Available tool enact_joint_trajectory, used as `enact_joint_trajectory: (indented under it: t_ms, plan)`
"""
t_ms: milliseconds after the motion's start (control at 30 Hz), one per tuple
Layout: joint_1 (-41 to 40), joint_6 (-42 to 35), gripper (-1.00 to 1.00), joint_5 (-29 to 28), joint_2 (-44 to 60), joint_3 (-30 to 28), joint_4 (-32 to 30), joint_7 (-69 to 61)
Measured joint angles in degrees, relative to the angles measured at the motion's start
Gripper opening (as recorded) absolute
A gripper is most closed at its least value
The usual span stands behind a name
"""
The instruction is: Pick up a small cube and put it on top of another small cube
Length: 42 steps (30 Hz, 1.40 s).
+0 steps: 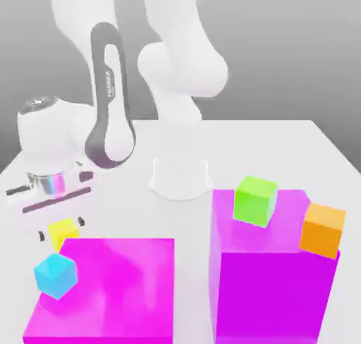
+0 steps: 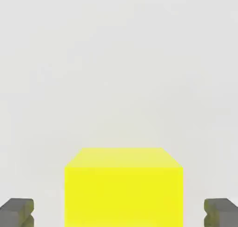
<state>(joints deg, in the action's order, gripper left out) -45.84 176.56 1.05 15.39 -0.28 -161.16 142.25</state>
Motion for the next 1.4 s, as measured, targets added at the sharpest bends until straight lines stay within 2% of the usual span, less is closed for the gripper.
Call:
enact_joint_trajectory:
  t_ms: [200,467,633,1133,1200,1267,1300,1400]
  plan:
    - [0.04,0.06,-1.00,0.01,-0.09,-0.03,-0.01,-0.01]
    - [1.25,-12.79,-1.00,-0.87,-14.30,0.33,-1.37,-0.57]
    - [7.85,-23.58,-1.00,-0.22,-16.38,7.20,7.55,-10.41]
    - [41.57,-57.93,-1.00,1.08,-19.49,22.60,38.95,-43.62]
    - [43.17,-57.91,-1.00,0.60,-18.63,23.25,39.63,-45.42]
    - [43.14,-54.18,-1.00,-0.18,-16.86,23.59,37.52,-45.40]
    - [43.17,-52.61,1.00,-0.46,-16.17,23.65,36.59,-45.28]
    - [43.12,-52.61,1.00,-0.46,-16.17,23.65,36.59,-45.28]
